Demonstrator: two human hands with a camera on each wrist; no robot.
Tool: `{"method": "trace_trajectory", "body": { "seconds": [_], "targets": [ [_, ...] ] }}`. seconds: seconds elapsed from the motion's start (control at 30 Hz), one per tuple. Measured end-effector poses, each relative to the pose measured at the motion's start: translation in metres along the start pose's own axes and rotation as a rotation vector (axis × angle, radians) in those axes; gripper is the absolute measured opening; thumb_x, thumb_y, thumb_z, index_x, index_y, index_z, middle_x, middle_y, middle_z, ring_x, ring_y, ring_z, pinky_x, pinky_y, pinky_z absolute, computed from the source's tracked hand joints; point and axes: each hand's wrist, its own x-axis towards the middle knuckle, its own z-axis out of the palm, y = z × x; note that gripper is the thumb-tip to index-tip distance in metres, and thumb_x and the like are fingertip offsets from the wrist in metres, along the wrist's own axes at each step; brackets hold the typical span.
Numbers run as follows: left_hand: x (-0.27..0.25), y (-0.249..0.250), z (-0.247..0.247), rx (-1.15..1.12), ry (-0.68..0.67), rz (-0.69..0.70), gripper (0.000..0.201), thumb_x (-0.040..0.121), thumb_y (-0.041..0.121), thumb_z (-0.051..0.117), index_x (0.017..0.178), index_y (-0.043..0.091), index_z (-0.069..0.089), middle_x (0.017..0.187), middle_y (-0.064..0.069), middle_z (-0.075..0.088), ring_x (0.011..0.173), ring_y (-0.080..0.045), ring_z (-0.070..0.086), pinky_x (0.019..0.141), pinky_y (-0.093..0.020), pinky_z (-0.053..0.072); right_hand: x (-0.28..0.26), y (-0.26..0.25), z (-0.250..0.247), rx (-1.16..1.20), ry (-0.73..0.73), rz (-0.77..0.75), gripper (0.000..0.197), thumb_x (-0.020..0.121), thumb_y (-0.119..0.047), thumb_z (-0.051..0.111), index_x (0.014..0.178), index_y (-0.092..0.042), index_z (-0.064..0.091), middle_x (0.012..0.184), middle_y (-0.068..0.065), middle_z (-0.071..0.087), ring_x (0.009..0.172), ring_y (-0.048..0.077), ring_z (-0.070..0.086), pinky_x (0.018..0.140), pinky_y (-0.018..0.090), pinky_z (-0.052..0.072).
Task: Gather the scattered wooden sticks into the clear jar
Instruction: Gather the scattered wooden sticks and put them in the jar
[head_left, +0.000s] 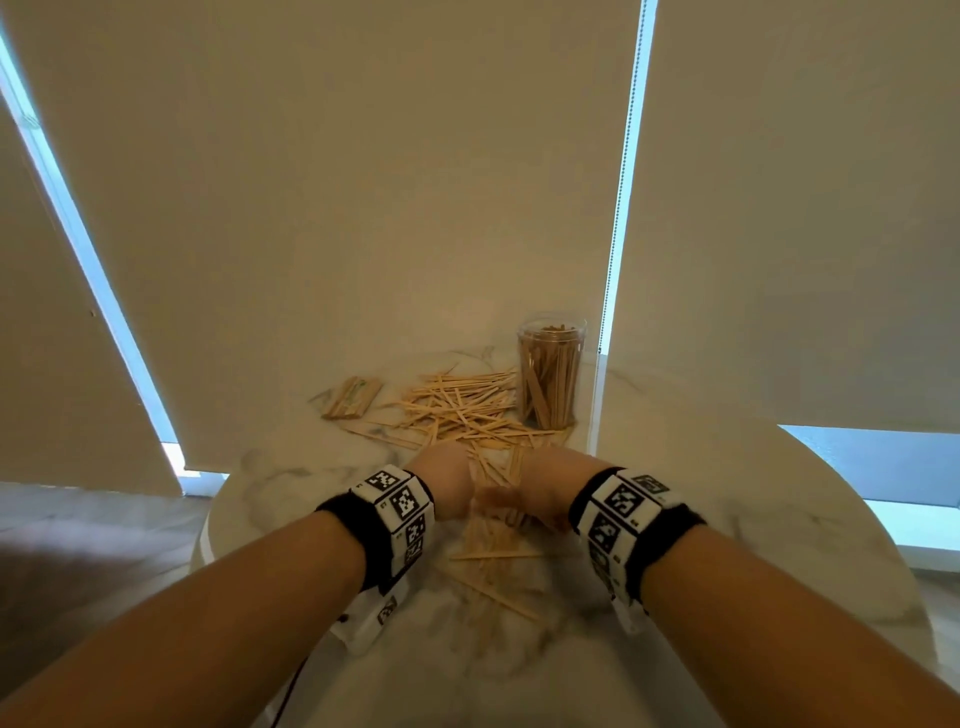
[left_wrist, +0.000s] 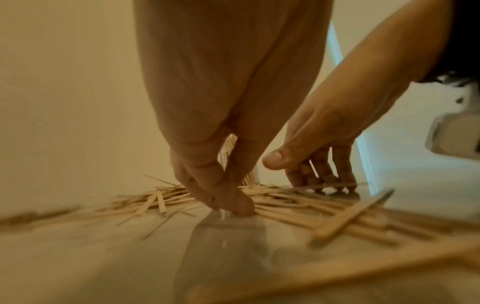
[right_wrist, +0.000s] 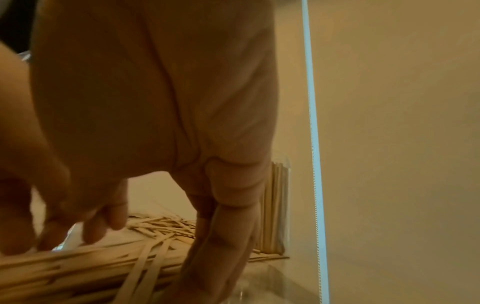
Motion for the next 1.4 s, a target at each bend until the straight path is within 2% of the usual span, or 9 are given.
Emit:
{"method": "trace_trajectory", "body": {
  "seconds": [0.1,0.2,0.4,0.6,0.73,0.87,1.2,1.27,1.4],
  "targets": [
    [0.006,0.001,-0.001,-0.422,-0.112,-0.034,0.016,0.100,-0.002,0.052,0.091,-0.002,0.065,0.101,-0.021,0.074,0.096,-0.032,0.072,0.089,-0.042,0.059,-0.003,-0.013,-0.004,-0.112,-0.023,0.022,0.038,0.098,-0.032,0.054,0.127,-0.008,0.061,0.128,0.010,0.061,0.117,0.028,0.058,0.096,0.036,0.048],
    [0.009,0.006,-0.003,-0.728,-0.164,-0.145,0.026,0.103,-0.007,0.037,0.104,-0.004,0.064,0.061,-0.005,0.071,0.057,-0.017,0.070,0.066,-0.035,0.062,0.000,-0.018,-0.007,-0.123,-0.018,0.004,0.036,0.101,-0.024,0.050,0.131,-0.004,0.058,0.134,0.013,0.056,0.123,0.028,0.054,0.099,0.036,0.045],
    [0.006,0.000,-0.004,-0.871,-0.139,-0.255,0.024,0.108,-0.002,0.034,0.096,-0.002,0.055,0.078,-0.012,0.065,0.064,-0.019,0.064,0.049,-0.028,0.057,0.008,-0.015,-0.019,-0.048,-0.101,0.041,0.049,0.084,-0.039,0.075,0.121,-0.008,0.065,0.121,0.009,0.066,0.110,0.027,0.063,0.095,0.037,0.052],
    [0.001,-0.003,0.000,-0.879,-0.184,-0.182,0.025,0.107,-0.001,0.041,0.121,-0.012,0.058,0.089,-0.020,0.072,0.066,-0.020,0.067,0.063,-0.030,0.059,0.004,-0.020,-0.012,-0.105,-0.041,0.030,0.037,0.098,-0.029,0.056,0.128,-0.007,0.060,0.132,0.011,0.059,0.120,0.026,0.056,0.094,0.033,0.046],
    [0.002,-0.002,0.002,-0.774,-0.208,-0.145,0.025,0.102,0.001,0.048,0.103,-0.007,0.072,0.083,-0.018,0.074,0.068,-0.025,0.072,0.080,-0.041,0.064,0.000,-0.028,-0.001,-0.121,0.006,0.039,0.033,0.102,-0.025,0.047,0.126,-0.007,0.061,0.131,0.010,0.059,0.120,0.025,0.056,0.096,0.033,0.046],
    [0.005,0.001,0.006,-0.756,-0.174,-0.153,0.028,0.102,0.002,0.046,0.108,-0.012,0.069,0.077,-0.016,0.073,0.055,-0.019,0.070,0.069,-0.035,0.063,-0.006,-0.022,-0.002,-0.118,0.002,0.021,0.032,0.102,-0.021,0.047,0.125,-0.005,0.062,0.128,0.011,0.061,0.119,0.026,0.057,0.097,0.034,0.046],
    [0.026,0.016,0.006,-0.930,-0.266,-0.079,0.088,0.078,0.082,0.059,0.125,0.008,0.064,0.110,-0.013,0.073,0.093,-0.024,0.072,0.080,-0.037,0.063,-0.011,0.009,-0.008,0.118,0.063,-0.065,0.024,0.098,-0.008,0.051,0.114,0.001,0.066,0.106,0.015,0.066,0.081,0.021,0.063,0.077,0.032,0.056],
    [0.031,0.021,0.005,-1.067,-0.257,-0.066,0.076,0.084,0.073,0.064,0.124,0.009,0.068,0.113,-0.011,0.074,0.098,-0.025,0.071,0.073,-0.036,0.063,-0.009,0.009,-0.004,0.087,0.095,-0.127,0.027,0.100,-0.011,0.050,0.116,0.000,0.067,0.114,0.014,0.066,0.102,0.026,0.062,0.094,0.034,0.050],
    [0.031,0.028,0.001,-1.209,-0.097,-0.051,0.030,0.103,0.029,0.055,0.102,0.003,0.071,0.084,-0.012,0.065,0.070,-0.022,0.062,0.054,-0.031,0.054,-0.007,0.004,-0.001,0.281,0.301,-0.156,0.023,0.098,-0.012,0.048,0.110,0.000,0.063,0.105,0.015,0.066,0.084,0.023,0.056,0.063,0.028,0.044]
  ]
}}
